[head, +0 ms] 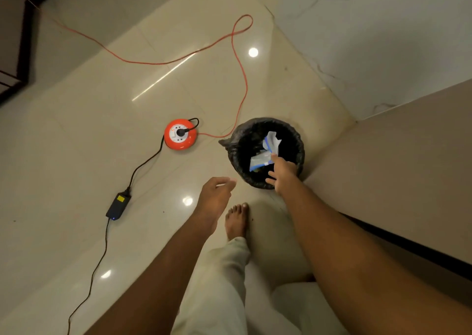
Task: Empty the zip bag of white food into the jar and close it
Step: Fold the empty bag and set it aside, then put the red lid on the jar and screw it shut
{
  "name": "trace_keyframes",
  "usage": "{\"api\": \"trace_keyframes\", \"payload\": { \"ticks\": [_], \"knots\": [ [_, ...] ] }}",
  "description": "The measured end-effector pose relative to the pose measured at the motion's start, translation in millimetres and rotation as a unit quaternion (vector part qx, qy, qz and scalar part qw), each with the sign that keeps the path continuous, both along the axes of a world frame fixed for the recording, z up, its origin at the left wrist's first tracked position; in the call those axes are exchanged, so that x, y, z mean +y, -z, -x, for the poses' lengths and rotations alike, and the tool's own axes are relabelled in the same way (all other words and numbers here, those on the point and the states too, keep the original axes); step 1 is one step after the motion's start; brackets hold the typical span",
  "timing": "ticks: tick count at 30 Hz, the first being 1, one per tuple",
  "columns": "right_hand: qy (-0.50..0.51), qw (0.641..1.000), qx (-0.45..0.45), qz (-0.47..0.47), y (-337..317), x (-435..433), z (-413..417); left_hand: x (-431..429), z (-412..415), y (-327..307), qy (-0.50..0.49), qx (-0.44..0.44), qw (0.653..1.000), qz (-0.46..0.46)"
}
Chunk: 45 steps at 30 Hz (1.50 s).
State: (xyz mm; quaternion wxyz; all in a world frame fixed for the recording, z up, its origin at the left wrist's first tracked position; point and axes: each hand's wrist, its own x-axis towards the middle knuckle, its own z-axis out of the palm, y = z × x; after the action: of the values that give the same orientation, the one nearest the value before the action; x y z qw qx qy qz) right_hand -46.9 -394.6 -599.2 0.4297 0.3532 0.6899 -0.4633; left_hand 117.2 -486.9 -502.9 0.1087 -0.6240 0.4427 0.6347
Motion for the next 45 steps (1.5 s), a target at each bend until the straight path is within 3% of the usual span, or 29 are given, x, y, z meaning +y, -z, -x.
{"api": "trace_keyframes", "payload": {
  "ticks": [5, 11, 17, 20, 23, 27, 31, 38, 45],
  "knots": [
    [-0.038, 0.998, 0.050, 0.003, -69, 9, -9, 7, 7, -54, 0.017, 0.022, 0.999, 0.026],
    [-0.077, 0.980, 0.175, 0.054, -229, 23, -30, 27, 32, -172, 0.066, 0.123, 0.986, 0.088],
    [-0.067, 0.940, 0.291, 0.167, -393, 69, -31, 64, 56, -285, 0.103, 0.244, 0.953, 0.148],
    [-0.049, 0.908, 0.346, 0.230, -452, 101, -30, 83, 66, -326, 0.140, 0.300, 0.928, 0.174],
    [-0.022, 0.873, 0.428, 0.235, -495, 146, -27, 115, 81, -363, 0.176, 0.338, 0.903, 0.198],
    [-0.020, 0.831, 0.528, 0.177, -519, 223, -26, 172, 103, -399, 0.251, 0.395, 0.861, 0.200],
    [-0.023, 0.786, 0.617, 0.040, -523, 321, -30, 250, 129, -414, 0.344, 0.435, 0.812, 0.182],
    [0.074, 0.779, 0.616, -0.094, -508, 480, -56, 393, 154, -404, 0.497, 0.445, 0.734, 0.124],
    [0.139, 0.756, 0.613, -0.184, -480, 609, -85, 517, 164, -380, 0.571, 0.424, 0.695, 0.109]
  ]
}}
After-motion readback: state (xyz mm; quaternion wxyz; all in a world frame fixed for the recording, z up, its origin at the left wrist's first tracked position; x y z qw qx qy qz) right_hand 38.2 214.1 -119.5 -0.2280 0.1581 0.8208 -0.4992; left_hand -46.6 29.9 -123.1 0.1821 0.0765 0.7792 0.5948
